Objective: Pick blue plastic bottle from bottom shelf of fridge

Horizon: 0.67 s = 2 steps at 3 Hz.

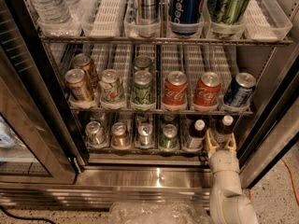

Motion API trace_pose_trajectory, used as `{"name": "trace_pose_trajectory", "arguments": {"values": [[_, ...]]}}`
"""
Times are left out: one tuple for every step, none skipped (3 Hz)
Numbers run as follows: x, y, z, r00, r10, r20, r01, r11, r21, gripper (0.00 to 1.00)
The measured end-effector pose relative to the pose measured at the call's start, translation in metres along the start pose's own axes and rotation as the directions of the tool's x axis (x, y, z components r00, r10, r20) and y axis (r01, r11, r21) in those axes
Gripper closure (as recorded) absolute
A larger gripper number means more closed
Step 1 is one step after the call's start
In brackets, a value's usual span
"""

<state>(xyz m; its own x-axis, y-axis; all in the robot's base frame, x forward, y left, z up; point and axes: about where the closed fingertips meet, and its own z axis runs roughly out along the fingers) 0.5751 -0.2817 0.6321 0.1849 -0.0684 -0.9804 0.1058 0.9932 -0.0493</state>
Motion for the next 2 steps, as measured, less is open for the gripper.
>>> {"name": "trace_pose_trajectory", "arguments": {"values": [[0.004, 0.0, -0.001, 1.0, -0.001, 0.002, 0.001, 1.0, 0.0, 1.0], [-0.006, -0.008, -0.009, 0.999, -0.018, 0.027, 0.018, 0.9996, 0.021, 1.0]]}}
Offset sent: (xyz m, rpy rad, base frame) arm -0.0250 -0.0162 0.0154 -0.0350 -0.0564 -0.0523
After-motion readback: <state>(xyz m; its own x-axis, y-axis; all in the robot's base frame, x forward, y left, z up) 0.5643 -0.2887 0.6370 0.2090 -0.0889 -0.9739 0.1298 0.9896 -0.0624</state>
